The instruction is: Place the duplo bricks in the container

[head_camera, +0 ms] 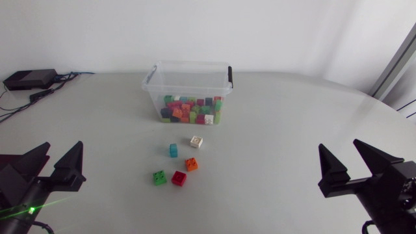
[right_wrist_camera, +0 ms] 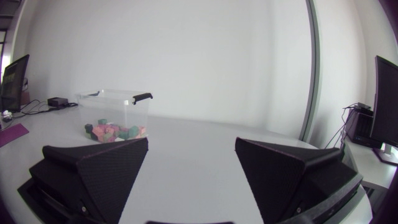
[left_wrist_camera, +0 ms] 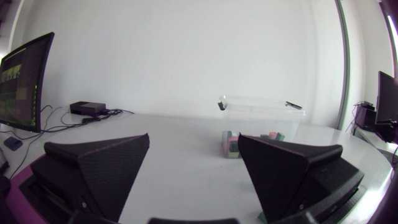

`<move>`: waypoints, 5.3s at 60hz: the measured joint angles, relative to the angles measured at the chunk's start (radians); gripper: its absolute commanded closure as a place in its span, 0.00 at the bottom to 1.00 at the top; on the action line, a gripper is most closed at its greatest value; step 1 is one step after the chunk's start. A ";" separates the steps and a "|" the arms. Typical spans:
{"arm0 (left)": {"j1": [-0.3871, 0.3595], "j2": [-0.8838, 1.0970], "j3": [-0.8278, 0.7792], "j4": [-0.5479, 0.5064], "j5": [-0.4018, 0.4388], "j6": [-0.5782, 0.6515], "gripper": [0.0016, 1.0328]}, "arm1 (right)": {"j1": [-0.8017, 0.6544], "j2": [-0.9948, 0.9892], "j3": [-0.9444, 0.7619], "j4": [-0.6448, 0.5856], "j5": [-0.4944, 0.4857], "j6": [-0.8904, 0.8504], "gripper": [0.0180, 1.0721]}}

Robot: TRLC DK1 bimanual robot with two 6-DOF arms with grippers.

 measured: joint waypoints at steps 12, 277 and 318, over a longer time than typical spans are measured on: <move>0.000 0.000 0.000 0.000 0.000 0.000 0.04 | 0.000 0.000 0.000 0.000 0.000 0.000 0.04; -0.251 1.514 1.007 -0.602 0.220 0.762 0.66 | 0.635 1.904 1.317 -0.656 -0.061 -0.071 0.12; -0.132 1.539 1.215 -0.503 0.362 0.666 0.66 | 0.680 2.203 1.676 -0.874 -0.106 0.060 0.19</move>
